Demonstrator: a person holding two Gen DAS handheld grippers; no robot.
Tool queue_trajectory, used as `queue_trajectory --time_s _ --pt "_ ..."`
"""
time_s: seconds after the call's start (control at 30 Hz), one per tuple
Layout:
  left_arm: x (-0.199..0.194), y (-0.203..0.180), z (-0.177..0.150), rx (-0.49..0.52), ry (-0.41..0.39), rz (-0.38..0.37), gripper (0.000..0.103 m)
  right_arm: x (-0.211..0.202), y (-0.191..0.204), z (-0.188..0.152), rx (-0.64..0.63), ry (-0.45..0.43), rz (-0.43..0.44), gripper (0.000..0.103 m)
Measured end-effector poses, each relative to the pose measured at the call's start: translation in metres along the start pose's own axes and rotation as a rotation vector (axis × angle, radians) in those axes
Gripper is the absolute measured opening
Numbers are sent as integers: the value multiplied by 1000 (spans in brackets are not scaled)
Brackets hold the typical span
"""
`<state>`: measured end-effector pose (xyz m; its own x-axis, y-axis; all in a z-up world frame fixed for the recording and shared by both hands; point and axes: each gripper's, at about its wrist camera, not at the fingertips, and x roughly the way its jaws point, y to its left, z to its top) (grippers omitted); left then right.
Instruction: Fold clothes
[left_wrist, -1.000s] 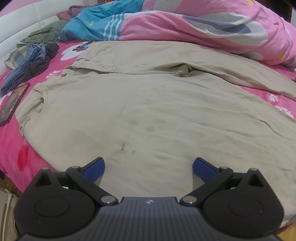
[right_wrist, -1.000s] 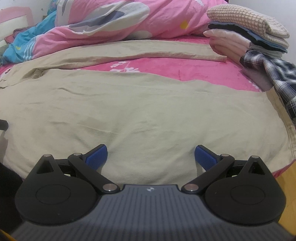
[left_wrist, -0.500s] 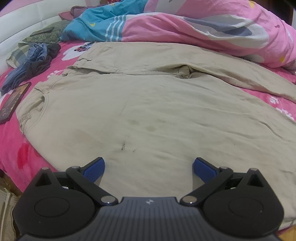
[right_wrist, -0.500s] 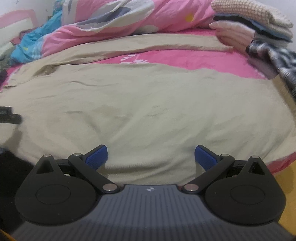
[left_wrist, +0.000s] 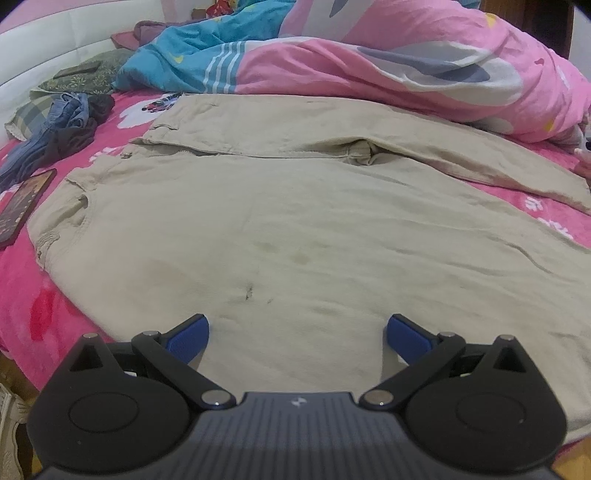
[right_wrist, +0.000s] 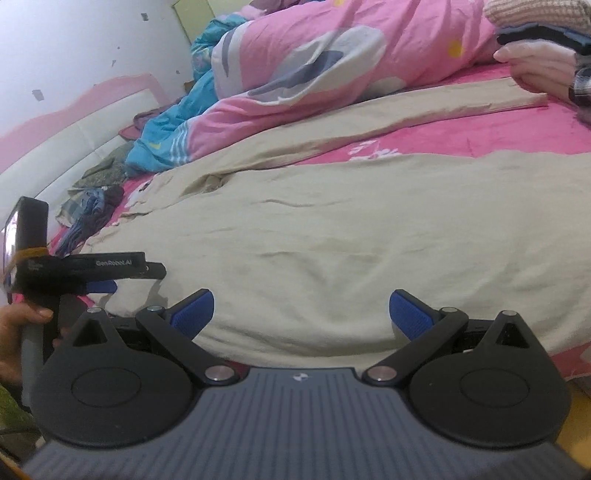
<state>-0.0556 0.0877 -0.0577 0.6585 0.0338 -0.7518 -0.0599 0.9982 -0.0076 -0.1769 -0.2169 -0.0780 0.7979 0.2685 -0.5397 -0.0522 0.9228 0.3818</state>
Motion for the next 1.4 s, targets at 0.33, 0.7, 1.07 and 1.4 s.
queue_trajectory --time_s 0.33,0.7,1.07,1.4 --pt "-33 45 -6 -101 -79 -44 103 4 -16 6 175 56 165 102" --pt "-56 99 -20 -214 -127 16 103 14 -41 -7 499 116 341 102" --pt "-52 112 -29 -283 -90 28 87 32 -68 -43 854 182 457 101" --pt "-47 115 -32 -295 -82 21 54 56 -70 -63 973 199 507 75"
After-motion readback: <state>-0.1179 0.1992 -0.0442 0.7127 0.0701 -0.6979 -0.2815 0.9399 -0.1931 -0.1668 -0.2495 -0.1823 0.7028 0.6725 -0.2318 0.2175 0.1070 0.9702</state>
